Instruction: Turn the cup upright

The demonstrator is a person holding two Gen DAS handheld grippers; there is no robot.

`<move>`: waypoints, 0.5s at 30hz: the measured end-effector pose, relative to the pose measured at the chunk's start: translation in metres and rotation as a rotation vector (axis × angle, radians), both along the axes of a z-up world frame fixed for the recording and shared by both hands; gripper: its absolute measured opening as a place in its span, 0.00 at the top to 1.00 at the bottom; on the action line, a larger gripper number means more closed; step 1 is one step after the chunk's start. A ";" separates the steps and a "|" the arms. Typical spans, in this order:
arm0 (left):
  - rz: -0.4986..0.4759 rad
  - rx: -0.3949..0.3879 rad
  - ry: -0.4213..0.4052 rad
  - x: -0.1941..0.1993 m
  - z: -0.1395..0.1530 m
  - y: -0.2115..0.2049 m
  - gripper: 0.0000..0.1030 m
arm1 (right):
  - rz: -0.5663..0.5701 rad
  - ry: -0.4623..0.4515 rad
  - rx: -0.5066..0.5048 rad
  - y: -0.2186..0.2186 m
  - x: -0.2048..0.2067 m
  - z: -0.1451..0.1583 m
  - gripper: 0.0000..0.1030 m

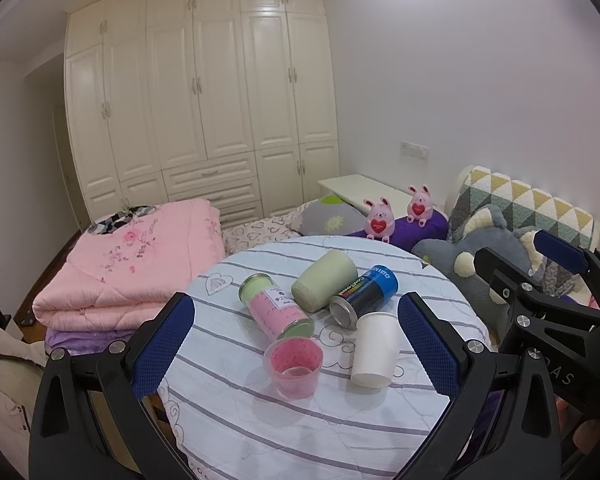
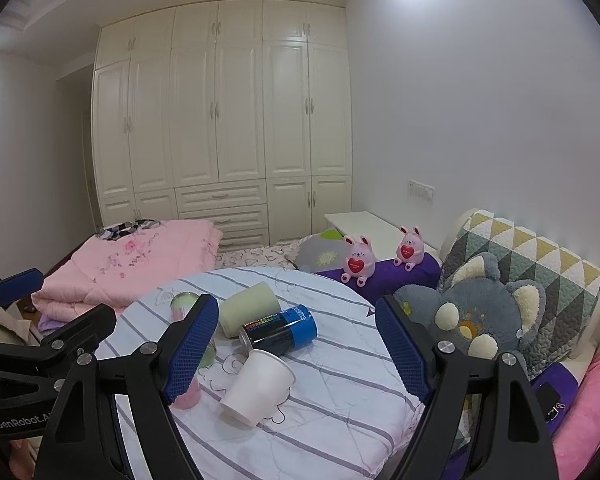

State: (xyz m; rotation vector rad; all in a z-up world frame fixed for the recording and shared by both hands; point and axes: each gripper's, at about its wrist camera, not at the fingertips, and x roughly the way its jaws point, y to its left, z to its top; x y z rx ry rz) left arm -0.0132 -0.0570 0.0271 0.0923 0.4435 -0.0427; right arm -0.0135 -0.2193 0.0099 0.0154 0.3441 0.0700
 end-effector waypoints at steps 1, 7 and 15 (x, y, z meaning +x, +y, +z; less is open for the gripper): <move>-0.002 -0.001 0.003 0.001 0.000 0.000 0.00 | 0.000 0.002 -0.001 0.001 0.001 0.000 0.20; -0.004 -0.001 0.017 0.008 -0.001 0.003 0.00 | -0.007 0.019 -0.008 0.004 0.006 -0.002 0.20; -0.013 -0.023 0.022 0.012 -0.001 0.008 0.00 | -0.010 0.032 -0.022 0.007 0.010 -0.004 0.20</move>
